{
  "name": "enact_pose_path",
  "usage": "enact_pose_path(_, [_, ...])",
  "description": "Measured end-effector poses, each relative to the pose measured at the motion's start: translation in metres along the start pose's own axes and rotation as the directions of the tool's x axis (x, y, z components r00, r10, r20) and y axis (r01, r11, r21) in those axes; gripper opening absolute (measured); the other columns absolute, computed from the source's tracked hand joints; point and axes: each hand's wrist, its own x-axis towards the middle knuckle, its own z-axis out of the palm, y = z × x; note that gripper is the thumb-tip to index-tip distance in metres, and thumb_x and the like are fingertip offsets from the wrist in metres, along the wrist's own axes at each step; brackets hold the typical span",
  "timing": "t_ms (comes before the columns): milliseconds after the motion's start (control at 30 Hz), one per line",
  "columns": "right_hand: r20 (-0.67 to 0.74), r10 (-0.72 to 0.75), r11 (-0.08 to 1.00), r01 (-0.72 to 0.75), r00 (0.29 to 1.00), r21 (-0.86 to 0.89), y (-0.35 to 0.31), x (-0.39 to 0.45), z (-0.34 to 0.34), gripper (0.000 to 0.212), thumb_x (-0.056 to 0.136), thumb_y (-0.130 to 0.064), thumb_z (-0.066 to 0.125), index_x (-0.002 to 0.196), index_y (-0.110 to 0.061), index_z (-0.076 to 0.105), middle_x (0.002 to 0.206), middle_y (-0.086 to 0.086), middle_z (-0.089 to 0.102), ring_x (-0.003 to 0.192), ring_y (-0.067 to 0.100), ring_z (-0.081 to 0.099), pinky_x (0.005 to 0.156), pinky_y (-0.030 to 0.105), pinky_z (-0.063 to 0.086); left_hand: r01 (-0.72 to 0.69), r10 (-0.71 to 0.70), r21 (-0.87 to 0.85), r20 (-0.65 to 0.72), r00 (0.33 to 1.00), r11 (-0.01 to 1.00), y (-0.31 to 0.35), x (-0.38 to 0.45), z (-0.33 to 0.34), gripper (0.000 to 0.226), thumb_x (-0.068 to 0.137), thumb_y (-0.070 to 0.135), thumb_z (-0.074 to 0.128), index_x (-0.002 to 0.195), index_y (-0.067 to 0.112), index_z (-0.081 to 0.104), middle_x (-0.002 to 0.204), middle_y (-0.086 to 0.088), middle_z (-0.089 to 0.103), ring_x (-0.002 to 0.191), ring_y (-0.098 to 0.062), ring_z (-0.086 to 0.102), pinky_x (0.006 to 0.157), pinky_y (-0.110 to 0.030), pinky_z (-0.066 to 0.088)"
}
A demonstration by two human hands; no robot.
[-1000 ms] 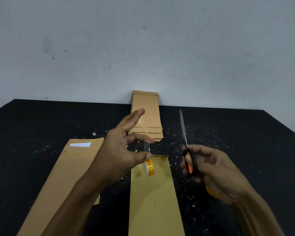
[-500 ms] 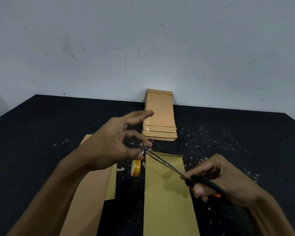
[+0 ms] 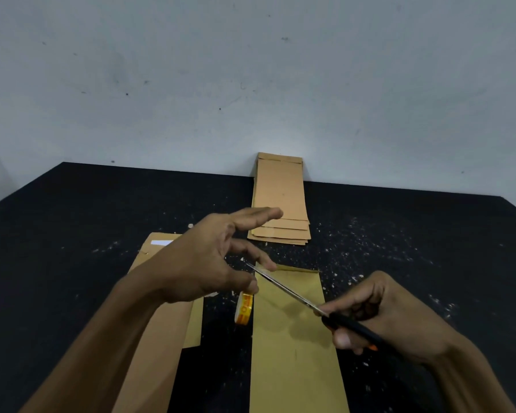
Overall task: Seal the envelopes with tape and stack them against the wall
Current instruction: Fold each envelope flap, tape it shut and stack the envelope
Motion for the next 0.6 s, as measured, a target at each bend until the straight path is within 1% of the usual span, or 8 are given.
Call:
enact_pose_path(133, [-0.054, 0.012, 1.0, -0.011, 0.998, 0.004, 0.0, -0.004, -0.002, 0.033, 0.059, 0.002, 0.085, 0.092, -0.004, 0.081, 0.07, 0.02, 0.073, 0.05, 0.015, 0.062, 0.048, 0.021, 0.052, -0.045, 0.041, -0.074, -0.06, 0.997, 0.996, 0.0, 0.001, 0.0, 0.094, 0.074, -0.017, 0.073, 0.148, 0.028, 0.038, 0.155, 0.018, 0.033, 0.111, -0.017, 0.068, 0.072, -0.027, 0.059])
enact_pose_path(267, [-0.241, 0.052, 0.998, -0.056, 0.969, -0.012, -0.011, -0.011, -0.005, 0.033, 0.056, -0.004, 0.085, 0.088, -0.009, 0.082, 0.069, 0.025, 0.071, 0.049, 0.021, 0.063, 0.048, 0.024, 0.052, -0.138, 0.117, -0.104, -0.182, 0.976, 0.985, 0.001, 0.003, 0.0, 0.093, 0.073, -0.019, 0.073, 0.147, 0.026, 0.039, 0.153, 0.018, 0.036, 0.114, -0.016, 0.066, 0.069, -0.023, 0.058])
enact_pose_path(300, [-0.308, 0.059, 0.996, -0.078, 0.95, -0.05, -0.014, -0.011, -0.006, 0.035, 0.056, -0.009, 0.086, 0.09, -0.009, 0.081, 0.07, 0.024, 0.072, 0.051, 0.024, 0.064, 0.049, 0.026, 0.053, -0.159, 0.136, -0.102, -0.204, 0.97, 0.982, 0.001, 0.003, 0.0, 0.093, 0.073, -0.02, 0.072, 0.148, 0.024, 0.038, 0.152, 0.02, 0.036, 0.115, -0.015, 0.066, 0.069, -0.023, 0.059])
enact_pose_path(367, [-0.46, 0.076, 0.974, -0.165, 0.885, -0.157, -0.016, -0.007, -0.007, 0.039, 0.06, -0.02, 0.088, 0.096, -0.011, 0.073, 0.07, 0.016, 0.074, 0.056, 0.025, 0.069, 0.047, 0.028, 0.05, -0.191, 0.165, -0.096, -0.229, 0.959, 0.977, -0.001, 0.005, 0.003, 0.094, 0.074, -0.019, 0.072, 0.15, 0.023, 0.036, 0.153, 0.021, 0.036, 0.117, -0.014, 0.064, 0.075, -0.032, 0.061])
enact_pose_path(400, [-0.535, 0.089, 0.952, -0.23, 0.84, -0.203, -0.015, -0.002, -0.008, 0.038, 0.064, -0.023, 0.088, 0.094, -0.012, 0.069, 0.069, 0.012, 0.075, 0.057, 0.023, 0.071, 0.046, 0.028, 0.05, -0.199, 0.171, -0.101, -0.237, 0.956, 0.975, -0.001, 0.005, 0.005, 0.094, 0.074, -0.019, 0.072, 0.15, 0.024, 0.036, 0.154, 0.02, 0.035, 0.119, -0.014, 0.064, 0.078, -0.038, 0.062])
enact_pose_path(467, [-0.655, 0.109, 0.895, -0.36, 0.747, -0.262, -0.01, 0.011, -0.009, 0.026, 0.073, -0.024, 0.087, 0.086, -0.012, 0.068, 0.066, 0.006, 0.075, 0.056, 0.019, 0.072, 0.046, 0.028, 0.054, -0.206, 0.169, -0.131, -0.248, 0.954, 0.97, -0.002, 0.007, 0.011, 0.094, 0.075, -0.02, 0.071, 0.15, 0.024, 0.037, 0.155, 0.019, 0.034, 0.12, -0.014, 0.063, 0.079, -0.048, 0.061])
enact_pose_path(533, [-0.719, 0.072, 0.831, -0.44, 0.691, -0.34, -0.003, 0.024, -0.009, 0.021, 0.077, -0.025, 0.086, 0.074, -0.012, 0.07, 0.065, 0.004, 0.073, 0.054, 0.018, 0.071, 0.051, 0.035, 0.06, -0.213, 0.168, -0.16, -0.258, 0.952, 0.964, -0.004, 0.009, 0.018, 0.094, 0.075, -0.021, 0.07, 0.15, 0.025, 0.038, 0.154, 0.019, 0.036, 0.12, -0.015, 0.063, 0.077, -0.053, 0.061])
enact_pose_path(600, [-0.742, 0.01, 0.728, -0.513, 0.671, -0.454, 0.001, 0.033, -0.005, 0.027, 0.071, -0.035, 0.089, 0.071, -0.015, 0.071, 0.071, 0.003, 0.069, 0.062, 0.019, 0.068, 0.06, 0.038, 0.061, -0.224, 0.172, -0.179, -0.265, 0.949, 0.958, -0.005, 0.011, 0.023, 0.094, 0.074, -0.022, 0.07, 0.149, 0.025, 0.039, 0.154, 0.019, 0.036, 0.119, -0.015, 0.064, 0.076, -0.054, 0.061])
